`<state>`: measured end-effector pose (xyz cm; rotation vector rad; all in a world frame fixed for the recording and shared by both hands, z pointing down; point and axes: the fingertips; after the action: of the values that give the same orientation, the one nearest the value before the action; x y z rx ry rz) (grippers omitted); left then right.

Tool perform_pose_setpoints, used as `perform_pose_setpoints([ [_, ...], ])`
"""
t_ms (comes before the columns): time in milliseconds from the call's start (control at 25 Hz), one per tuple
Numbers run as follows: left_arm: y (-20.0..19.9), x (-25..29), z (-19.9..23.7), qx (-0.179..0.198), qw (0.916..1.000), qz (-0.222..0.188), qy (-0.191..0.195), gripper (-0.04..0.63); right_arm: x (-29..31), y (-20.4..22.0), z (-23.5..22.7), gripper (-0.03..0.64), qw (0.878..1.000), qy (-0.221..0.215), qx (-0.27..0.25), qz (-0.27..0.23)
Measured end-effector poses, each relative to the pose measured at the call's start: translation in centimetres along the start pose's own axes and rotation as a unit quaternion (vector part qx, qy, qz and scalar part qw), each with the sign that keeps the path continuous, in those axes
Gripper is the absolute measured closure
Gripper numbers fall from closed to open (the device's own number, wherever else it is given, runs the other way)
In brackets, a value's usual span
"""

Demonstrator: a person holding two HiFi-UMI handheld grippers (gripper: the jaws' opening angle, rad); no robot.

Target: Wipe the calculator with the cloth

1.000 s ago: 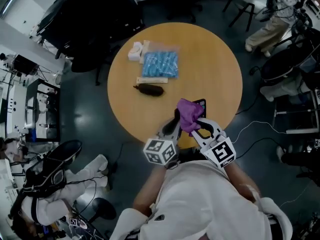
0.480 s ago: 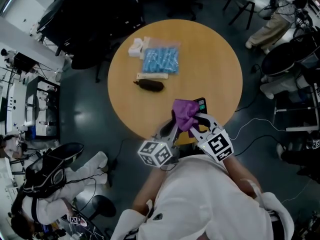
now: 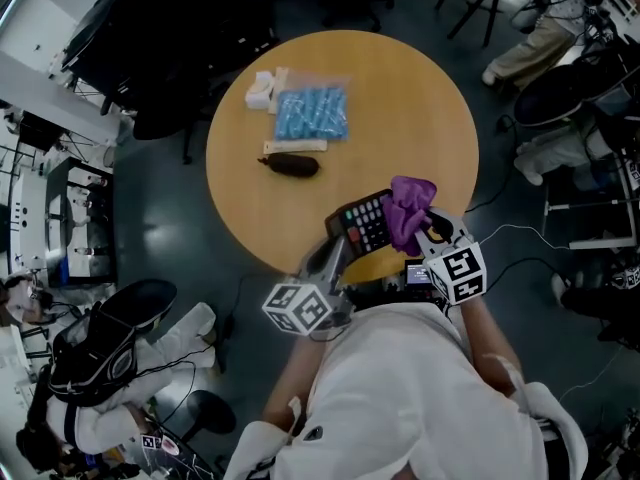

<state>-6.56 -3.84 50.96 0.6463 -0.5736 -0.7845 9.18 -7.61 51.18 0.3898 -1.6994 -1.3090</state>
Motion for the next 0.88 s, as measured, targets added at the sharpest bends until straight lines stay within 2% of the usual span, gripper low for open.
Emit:
perform_pose_setpoints([
  [120, -0.5, 0.1, 0.8, 0.002, 0.9999, -0.006, -0.01, 0.546, -1.2, 0.6, -2.6, 0.531, 0.999, 0.037, 0.011, -0.002],
  [240, -0.5, 0.3, 2.1, -0.01, 0.9996, -0.008, -0.026, 0.546, -2.7, -0.4, -2.4, 0.531, 0.999, 0.038, 0.008, -0.022],
  [320, -0.3, 0.8, 2.8, -0.024, 0.9991, -0.005, -0.035, 0.546, -3.1, -1.7, 0.1, 0.531, 0.999, 0.004, -0.001, -0.042],
  [440, 0.1, 1.6, 2.6, -0.033, 0.9988, 0.0, -0.036, 0.546, -2.6, -3.3, 6.0, 0.531, 0.995, -0.069, -0.018, -0.069],
  [520, 0.1, 2.2, 1.6, -0.032, 0.9992, 0.001, -0.022, 0.546, -1.6, -3.4, 9.2, 0.531, 0.991, -0.109, -0.033, -0.07],
  [600, 0.0, 2.5, 0.3, -0.029, 0.9996, 0.002, -0.003, 0.546, -0.5, -3.0, 10.9, 0.531, 0.989, -0.129, -0.041, -0.064],
  [720, 0.0, 2.4, -0.9, -0.028, 0.9995, 0.006, 0.014, 0.546, 0.4, -2.5, 10.3, 0.531, 0.99, -0.121, -0.036, -0.054],
  [880, 0.4, 1.9, -0.8, -0.037, 0.9991, 0.009, 0.016, 0.546, 0.2, -1.9, 7.0, 0.531, 0.995, -0.087, -0.013, -0.053],
])
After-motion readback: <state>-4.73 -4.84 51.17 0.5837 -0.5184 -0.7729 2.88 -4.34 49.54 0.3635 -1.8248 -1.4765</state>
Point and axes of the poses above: the fingertips, and each gripper's own axes: x forward along the fingers, z to its left, y out of its underside, and after that the axes turned 1 degree about -z, right-handed
